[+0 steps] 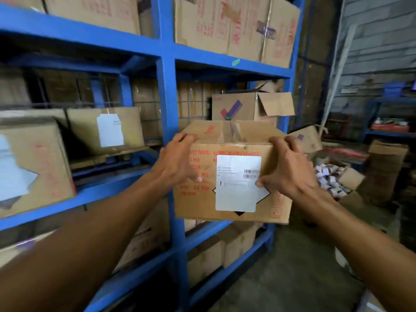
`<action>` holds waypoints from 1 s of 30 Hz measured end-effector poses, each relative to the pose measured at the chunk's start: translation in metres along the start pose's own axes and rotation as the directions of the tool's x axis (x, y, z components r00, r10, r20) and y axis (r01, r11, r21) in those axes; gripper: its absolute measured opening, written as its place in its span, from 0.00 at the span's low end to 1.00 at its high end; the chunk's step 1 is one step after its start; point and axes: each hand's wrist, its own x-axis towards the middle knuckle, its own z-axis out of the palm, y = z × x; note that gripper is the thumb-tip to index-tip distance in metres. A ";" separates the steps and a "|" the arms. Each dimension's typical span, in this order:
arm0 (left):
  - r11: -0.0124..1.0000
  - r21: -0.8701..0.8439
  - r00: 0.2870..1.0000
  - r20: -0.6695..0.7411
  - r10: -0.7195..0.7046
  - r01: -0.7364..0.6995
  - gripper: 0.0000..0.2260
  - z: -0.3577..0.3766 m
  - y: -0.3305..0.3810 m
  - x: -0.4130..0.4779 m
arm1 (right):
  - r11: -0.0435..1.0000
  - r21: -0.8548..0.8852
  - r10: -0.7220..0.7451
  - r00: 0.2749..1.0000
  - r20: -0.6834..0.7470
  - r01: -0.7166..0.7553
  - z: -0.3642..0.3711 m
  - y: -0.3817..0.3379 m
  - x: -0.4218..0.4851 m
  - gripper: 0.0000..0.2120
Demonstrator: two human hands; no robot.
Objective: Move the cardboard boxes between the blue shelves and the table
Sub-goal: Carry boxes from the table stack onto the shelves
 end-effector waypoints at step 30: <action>0.923 0.195 0.928 -0.241 -0.283 0.332 0.50 -0.146 -0.099 -0.128 | 0.898 0.280 -0.368 0.929 0.051 0.340 0.041 -0.183 -0.017 0.52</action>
